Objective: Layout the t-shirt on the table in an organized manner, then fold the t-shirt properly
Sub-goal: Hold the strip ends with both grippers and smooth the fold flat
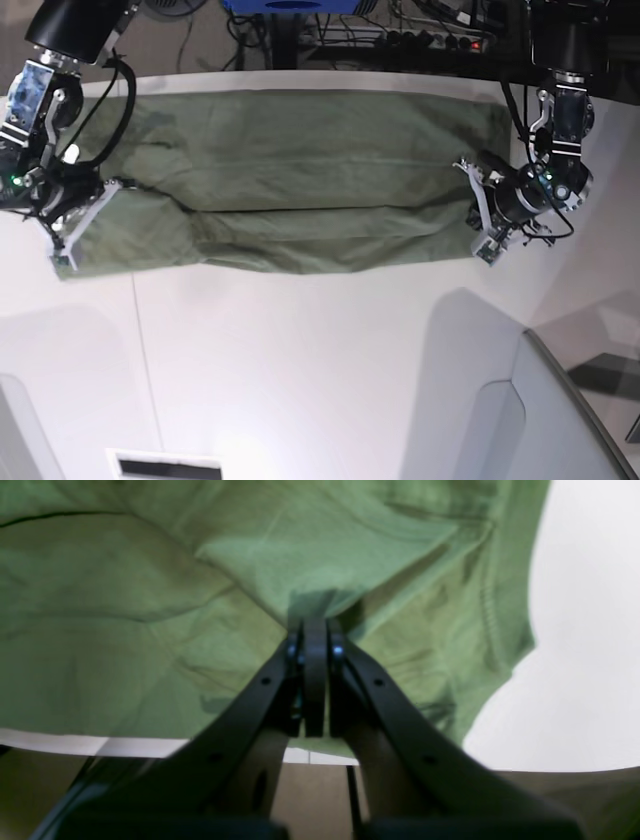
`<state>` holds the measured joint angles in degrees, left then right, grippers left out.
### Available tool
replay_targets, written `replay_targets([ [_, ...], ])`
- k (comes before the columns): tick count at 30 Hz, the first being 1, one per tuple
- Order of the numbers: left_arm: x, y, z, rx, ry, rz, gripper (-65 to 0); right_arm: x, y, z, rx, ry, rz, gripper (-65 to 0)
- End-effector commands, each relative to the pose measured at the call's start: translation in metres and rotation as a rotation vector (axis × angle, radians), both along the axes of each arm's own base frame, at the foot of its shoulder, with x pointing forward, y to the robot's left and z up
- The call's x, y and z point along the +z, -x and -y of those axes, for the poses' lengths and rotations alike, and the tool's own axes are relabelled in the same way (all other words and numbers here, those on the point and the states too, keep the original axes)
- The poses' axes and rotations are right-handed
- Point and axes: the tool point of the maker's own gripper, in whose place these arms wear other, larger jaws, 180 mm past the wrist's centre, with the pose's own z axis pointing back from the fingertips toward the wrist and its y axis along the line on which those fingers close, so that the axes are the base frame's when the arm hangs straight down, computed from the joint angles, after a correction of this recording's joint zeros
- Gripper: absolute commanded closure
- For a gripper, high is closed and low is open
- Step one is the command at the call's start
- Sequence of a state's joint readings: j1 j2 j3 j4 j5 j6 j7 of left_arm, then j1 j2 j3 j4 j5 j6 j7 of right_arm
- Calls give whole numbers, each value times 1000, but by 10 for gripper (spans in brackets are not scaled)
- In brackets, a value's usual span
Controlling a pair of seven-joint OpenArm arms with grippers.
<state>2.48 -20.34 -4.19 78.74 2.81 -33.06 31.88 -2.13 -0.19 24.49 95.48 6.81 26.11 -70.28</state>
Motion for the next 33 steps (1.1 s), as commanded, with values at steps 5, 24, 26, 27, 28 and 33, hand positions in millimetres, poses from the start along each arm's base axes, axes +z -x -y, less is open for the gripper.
replay_targets([
  [5, 12, -12, -4, 2, 2, 45, 0, -1, -4, 2, -12, -2, 34, -2],
  [24, 3, -14, -12, 19, -4, 17, 0, -15, 5, 7, -114, -19, 6, -41],
  [26, 4, -15, -13, 18, -7, 18, 0, -15, 5, 7, -116, -18, 4, -149],
  [27, 4, -15, -14, 17, -9, 19, 0, -14, 4, 7, -115, -17, 7, -201],
  [28, 6, -16, -14, 15, -12, 23, 0, -13, 4, 7, -117, -16, 9, -251],
  [33, 17, -22, -22, 22, -24, 52, -178, 4, -7, 15, -180, 3, 75, -287],
])
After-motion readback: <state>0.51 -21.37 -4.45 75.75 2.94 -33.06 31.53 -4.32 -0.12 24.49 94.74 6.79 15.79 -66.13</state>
